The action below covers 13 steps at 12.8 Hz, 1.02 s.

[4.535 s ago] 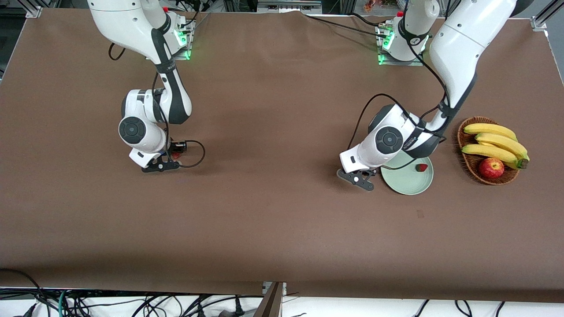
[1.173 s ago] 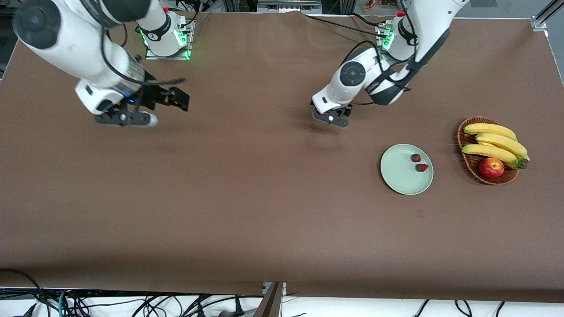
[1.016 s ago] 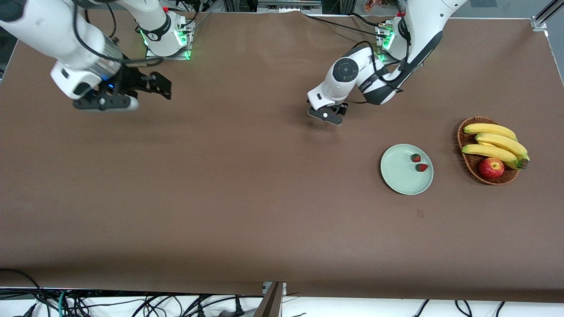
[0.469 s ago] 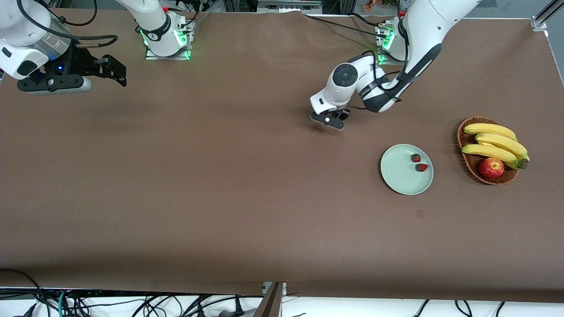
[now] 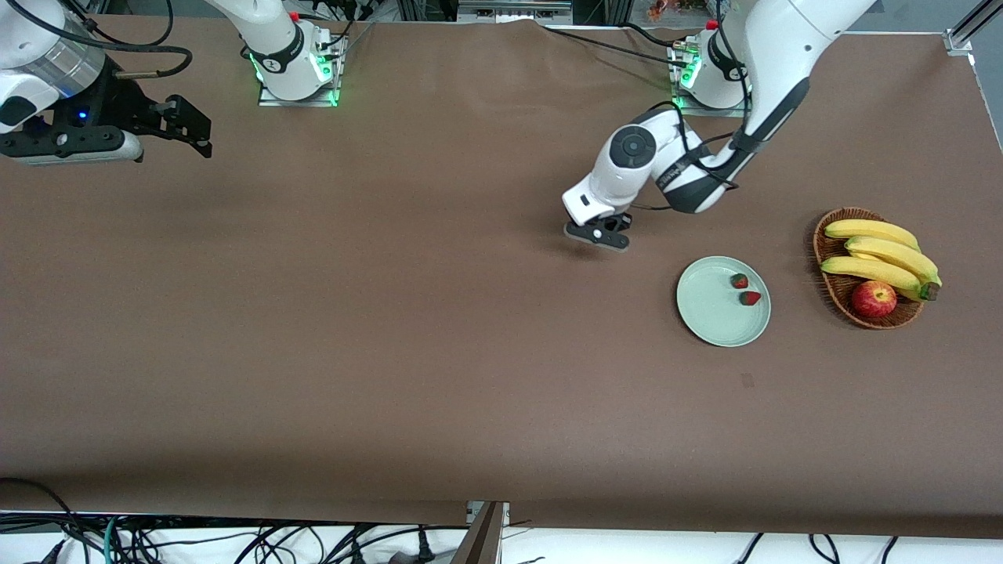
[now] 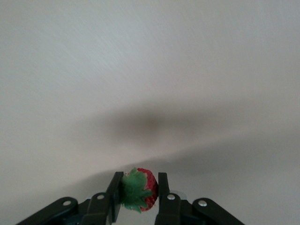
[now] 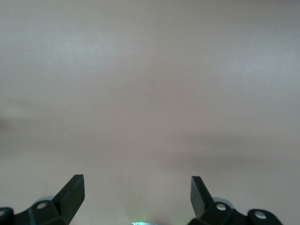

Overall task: Collect all strawberries into plate
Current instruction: 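Lower the strawberry onto the plate and open the left gripper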

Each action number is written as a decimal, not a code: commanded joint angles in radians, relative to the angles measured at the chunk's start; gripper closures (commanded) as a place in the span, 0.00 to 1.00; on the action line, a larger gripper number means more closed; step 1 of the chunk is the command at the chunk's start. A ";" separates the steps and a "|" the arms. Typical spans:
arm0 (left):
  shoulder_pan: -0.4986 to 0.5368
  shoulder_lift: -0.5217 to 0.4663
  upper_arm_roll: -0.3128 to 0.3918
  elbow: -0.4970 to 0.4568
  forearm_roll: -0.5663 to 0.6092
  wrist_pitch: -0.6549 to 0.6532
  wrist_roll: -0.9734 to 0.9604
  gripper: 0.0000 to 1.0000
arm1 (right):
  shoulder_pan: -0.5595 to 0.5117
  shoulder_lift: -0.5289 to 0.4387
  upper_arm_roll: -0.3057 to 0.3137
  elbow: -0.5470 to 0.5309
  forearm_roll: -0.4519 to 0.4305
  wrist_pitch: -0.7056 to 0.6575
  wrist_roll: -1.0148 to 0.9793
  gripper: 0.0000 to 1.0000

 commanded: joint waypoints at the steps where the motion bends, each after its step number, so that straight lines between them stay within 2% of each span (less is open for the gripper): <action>1: 0.056 -0.005 -0.015 0.141 0.014 -0.206 0.062 1.00 | -0.007 0.045 0.014 0.032 -0.026 -0.009 0.000 0.00; 3: 0.074 0.001 -0.003 0.232 0.012 -0.352 0.201 1.00 | -0.014 0.060 0.011 0.043 -0.016 -0.005 0.027 0.00; 4: 0.120 0.002 -0.001 0.251 0.012 -0.388 0.287 1.00 | -0.016 0.063 0.009 0.051 -0.016 -0.005 0.027 0.00; 7: 0.316 0.080 -0.001 0.281 0.025 -0.373 0.652 0.99 | -0.014 0.071 0.011 0.059 -0.014 -0.006 0.029 0.00; 9: 0.366 0.131 0.001 0.277 0.028 -0.310 0.696 0.97 | -0.014 0.071 0.011 0.059 -0.013 -0.002 0.027 0.00; 10: 0.375 0.149 0.001 0.280 0.029 -0.305 0.696 0.77 | -0.013 0.071 0.011 0.060 -0.013 0.000 0.027 0.00; 11: 0.383 0.154 0.001 0.282 0.028 -0.305 0.696 0.01 | -0.011 0.073 0.012 0.072 -0.011 0.001 0.027 0.00; 13: 0.392 0.140 -0.007 0.286 0.028 -0.314 0.691 0.00 | -0.011 0.073 0.012 0.072 -0.008 0.001 0.027 0.00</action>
